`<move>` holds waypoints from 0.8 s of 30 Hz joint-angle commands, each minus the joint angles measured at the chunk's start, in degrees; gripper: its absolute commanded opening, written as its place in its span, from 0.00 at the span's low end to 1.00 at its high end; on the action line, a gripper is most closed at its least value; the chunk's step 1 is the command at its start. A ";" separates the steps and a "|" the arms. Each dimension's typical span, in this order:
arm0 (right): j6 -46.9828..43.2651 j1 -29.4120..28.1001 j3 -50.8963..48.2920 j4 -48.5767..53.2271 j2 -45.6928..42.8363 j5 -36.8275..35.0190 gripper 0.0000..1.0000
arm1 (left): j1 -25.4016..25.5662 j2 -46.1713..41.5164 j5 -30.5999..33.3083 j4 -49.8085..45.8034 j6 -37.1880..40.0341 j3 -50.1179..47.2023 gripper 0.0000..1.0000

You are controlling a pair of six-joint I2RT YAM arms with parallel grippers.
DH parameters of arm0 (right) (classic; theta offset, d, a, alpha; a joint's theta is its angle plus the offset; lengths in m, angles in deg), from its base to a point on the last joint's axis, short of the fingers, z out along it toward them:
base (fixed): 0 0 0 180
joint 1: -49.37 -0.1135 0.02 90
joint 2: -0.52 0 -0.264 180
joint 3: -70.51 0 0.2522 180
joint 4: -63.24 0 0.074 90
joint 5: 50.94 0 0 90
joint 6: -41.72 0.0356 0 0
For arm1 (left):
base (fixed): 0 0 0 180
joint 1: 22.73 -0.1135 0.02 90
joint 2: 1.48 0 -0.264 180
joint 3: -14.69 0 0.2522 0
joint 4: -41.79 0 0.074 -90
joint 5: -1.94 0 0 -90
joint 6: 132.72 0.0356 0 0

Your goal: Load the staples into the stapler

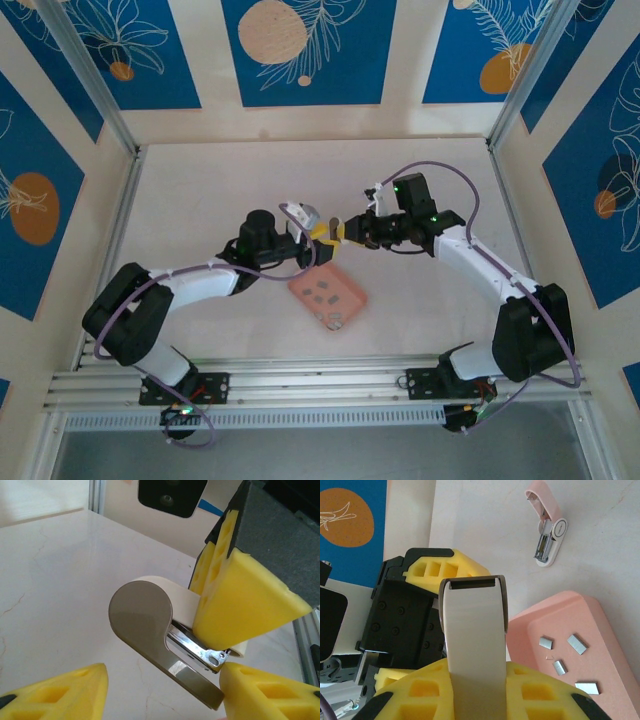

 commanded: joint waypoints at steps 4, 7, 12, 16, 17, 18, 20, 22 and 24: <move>-0.84 -0.48 1.47 1.05 -1.85 4.28 0.00 | 0.12 -1.22 10.10 -4.10 4.93 1.39 0.59; -1.61 -0.47 1.36 2.86 -2.43 5.08 0.00 | -0.40 -1.58 13.78 -6.92 7.16 2.13 0.59; -1.92 -0.61 -0.60 5.44 -4.83 5.92 0.00 | -2.22 -2.00 17.54 -9.67 9.79 3.05 0.60; -1.51 -0.56 -2.46 6.75 -6.17 7.44 0.00 | -3.88 -2.20 18.71 -10.71 11.27 3.85 0.61; -1.13 -0.55 -2.88 7.26 -6.36 7.89 0.00 | -4.44 -2.20 18.52 -11.24 11.80 4.31 0.63; -0.56 -0.63 -3.12 8.12 -6.61 7.93 0.00 | -5.08 -2.33 18.43 -12.16 12.59 4.84 0.65; 1.19 -0.88 -3.97 8.37 -7.54 7.40 0.00 | -5.99 -2.67 18.84 -13.68 13.70 5.59 0.67; 3.49 -0.81 -4.74 8.25 -8.71 4.81 0.00 | -6.91 -3.12 16.69 -14.95 15.30 5.94 0.69; 6.26 0.17 -5.23 7.35 -9.19 3.22 0.00 | -7.48 -3.88 13.54 -17.72 18.21 6.31 0.71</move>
